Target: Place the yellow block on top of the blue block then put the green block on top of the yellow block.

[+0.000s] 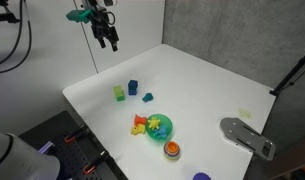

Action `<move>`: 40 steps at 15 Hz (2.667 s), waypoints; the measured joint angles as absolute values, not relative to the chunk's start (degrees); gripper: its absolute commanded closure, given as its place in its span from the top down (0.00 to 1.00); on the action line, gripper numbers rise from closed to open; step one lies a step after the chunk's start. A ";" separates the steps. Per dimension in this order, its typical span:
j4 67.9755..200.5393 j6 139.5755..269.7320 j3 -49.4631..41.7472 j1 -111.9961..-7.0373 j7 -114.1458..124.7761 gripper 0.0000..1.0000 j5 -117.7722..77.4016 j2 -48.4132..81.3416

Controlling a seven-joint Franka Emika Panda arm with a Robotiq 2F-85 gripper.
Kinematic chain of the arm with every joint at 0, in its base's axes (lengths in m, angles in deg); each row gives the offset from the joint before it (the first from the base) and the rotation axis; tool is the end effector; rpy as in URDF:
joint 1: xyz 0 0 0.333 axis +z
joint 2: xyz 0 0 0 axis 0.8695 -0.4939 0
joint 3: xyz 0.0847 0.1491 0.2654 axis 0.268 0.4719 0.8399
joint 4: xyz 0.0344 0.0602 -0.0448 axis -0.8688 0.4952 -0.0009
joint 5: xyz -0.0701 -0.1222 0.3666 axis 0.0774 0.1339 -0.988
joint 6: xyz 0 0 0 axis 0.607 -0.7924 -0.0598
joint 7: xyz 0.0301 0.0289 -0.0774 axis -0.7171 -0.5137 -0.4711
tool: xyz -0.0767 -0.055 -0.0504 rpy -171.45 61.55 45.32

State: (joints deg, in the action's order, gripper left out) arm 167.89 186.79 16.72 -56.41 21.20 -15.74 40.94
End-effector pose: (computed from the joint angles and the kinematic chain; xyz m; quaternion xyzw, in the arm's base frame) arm 0.4707 0.1724 0.4383 0.9965 0.0293 0.0129 0.0774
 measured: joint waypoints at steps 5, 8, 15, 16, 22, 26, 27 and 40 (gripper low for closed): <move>165.61 192.02 15.19 -54.49 24.30 1.00 -15.75 32.37; 165.13 195.46 14.22 -52.83 27.52 1.00 -16.09 28.44; 165.60 205.84 11.91 -49.73 30.87 1.00 -20.62 20.69; 165.88 207.18 11.48 -49.28 31.32 1.00 -20.70 19.65; 168.50 215.46 7.95 -45.28 37.91 1.00 -20.69 13.25; 169.74 219.91 5.68 -42.54 41.83 1.00 -20.68 9.86; 169.90 221.00 4.97 -41.78 42.59 1.00 -20.61 9.31; 169.25 228.76 -1.89 -35.01 49.08 1.00 -20.09 1.38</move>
State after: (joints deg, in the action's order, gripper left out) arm 169.25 228.76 -1.89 -35.01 49.08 -20.09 1.38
